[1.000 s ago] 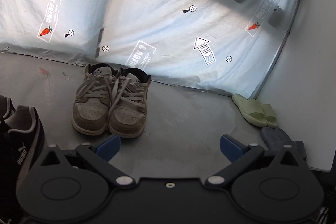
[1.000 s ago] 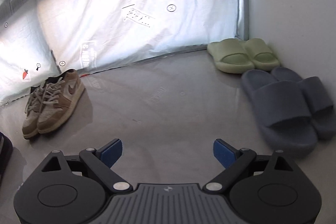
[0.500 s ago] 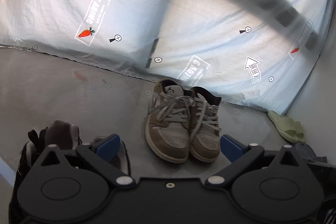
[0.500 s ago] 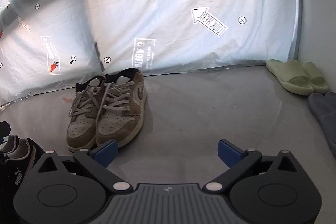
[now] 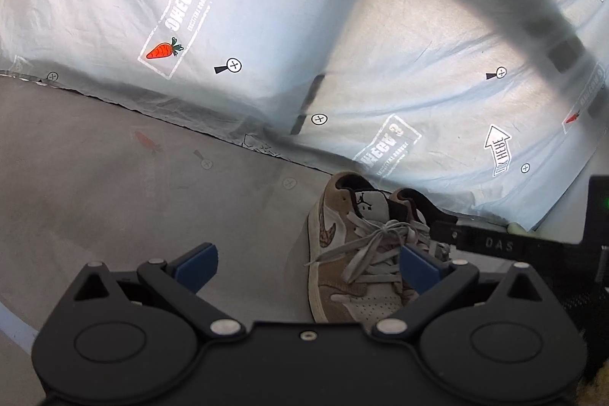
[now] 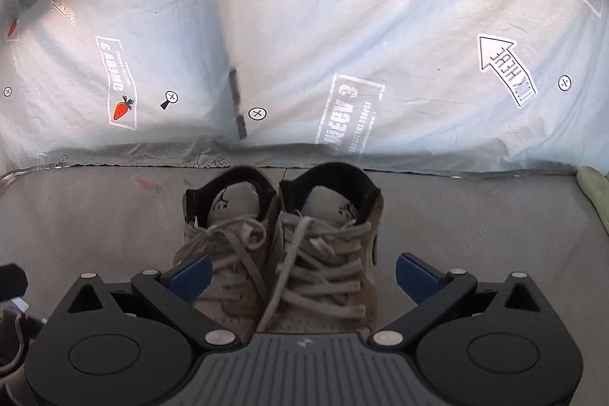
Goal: Organize scattered shoes
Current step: 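Grasp both white-and-tan Jordan sneakers at their heels with the right gripper, then carry the Jordan sneakers toward the wall beside the green slides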
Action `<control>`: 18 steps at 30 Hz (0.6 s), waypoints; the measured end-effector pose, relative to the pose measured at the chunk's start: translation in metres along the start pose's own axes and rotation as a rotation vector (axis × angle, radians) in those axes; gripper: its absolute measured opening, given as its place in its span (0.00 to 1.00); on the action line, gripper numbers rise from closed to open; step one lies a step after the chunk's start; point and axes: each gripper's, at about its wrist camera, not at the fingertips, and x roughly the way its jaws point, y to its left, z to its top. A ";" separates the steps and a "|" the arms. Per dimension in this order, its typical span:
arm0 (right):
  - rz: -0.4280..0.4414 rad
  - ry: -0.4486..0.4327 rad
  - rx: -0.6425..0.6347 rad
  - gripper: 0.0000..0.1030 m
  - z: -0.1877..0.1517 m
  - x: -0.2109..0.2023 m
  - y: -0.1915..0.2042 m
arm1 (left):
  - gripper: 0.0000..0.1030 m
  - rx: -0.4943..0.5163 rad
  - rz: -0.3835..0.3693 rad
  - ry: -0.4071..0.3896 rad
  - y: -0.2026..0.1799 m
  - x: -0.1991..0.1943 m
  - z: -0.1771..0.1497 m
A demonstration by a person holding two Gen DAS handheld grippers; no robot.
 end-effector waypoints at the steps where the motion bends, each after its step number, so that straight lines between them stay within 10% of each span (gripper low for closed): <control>1: -0.012 0.003 0.001 0.99 0.006 0.010 0.003 | 0.99 0.002 0.030 0.025 0.003 0.010 0.002; 18: -0.030 0.132 -0.069 0.98 0.054 0.130 0.036 | 0.99 -0.171 0.089 0.171 0.042 0.065 -0.001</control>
